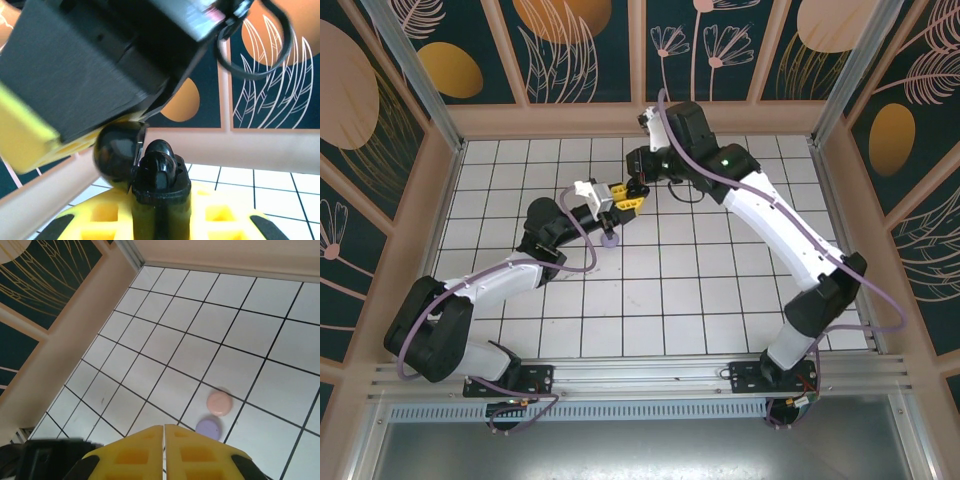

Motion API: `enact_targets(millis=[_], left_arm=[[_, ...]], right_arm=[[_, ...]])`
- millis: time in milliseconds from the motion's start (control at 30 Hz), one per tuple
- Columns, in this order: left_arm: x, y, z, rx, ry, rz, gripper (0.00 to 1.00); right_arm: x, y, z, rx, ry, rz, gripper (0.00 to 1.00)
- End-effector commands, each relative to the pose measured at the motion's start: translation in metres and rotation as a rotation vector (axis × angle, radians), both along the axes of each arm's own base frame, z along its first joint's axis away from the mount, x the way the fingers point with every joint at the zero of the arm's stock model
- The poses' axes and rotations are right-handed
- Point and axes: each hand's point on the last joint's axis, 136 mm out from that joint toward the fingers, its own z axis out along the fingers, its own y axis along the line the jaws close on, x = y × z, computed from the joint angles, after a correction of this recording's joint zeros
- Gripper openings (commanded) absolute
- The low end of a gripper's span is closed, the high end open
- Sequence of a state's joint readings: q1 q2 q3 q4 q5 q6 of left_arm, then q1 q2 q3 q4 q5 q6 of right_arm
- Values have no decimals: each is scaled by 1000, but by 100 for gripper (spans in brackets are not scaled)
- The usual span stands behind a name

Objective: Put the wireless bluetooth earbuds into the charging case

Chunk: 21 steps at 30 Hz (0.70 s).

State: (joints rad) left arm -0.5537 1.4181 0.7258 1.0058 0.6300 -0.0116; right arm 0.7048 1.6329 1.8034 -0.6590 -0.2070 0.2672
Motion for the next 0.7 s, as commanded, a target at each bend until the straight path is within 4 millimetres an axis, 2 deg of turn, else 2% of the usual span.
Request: enact_targets(millis=[0,100,233,300,367,500,667], left_arm=[[1,6,33,-72,-66,37,0],[3,7,33,-95,-37,35,0],[3,9,27,-134,45,25,0],[5,10,18,-151,120,26,0],[5,14,7,-168,199,38,0],[7,24,-27,-178,380,92,0],[13,34,-89,-130,707,191,0]], right_arm=[[-54,-13,-12,-28,78,52,9],[-53,-40,-7,27,74,-40,8],[-33,-93,8,165,39,-257,10],[-29,-108,5,204,37,-315,11],[-29,-115,-5,217,50,-343,14],[-34,-121,-38,192,96,-373,15],[-41,-128,-80,170,155,-407,17]])
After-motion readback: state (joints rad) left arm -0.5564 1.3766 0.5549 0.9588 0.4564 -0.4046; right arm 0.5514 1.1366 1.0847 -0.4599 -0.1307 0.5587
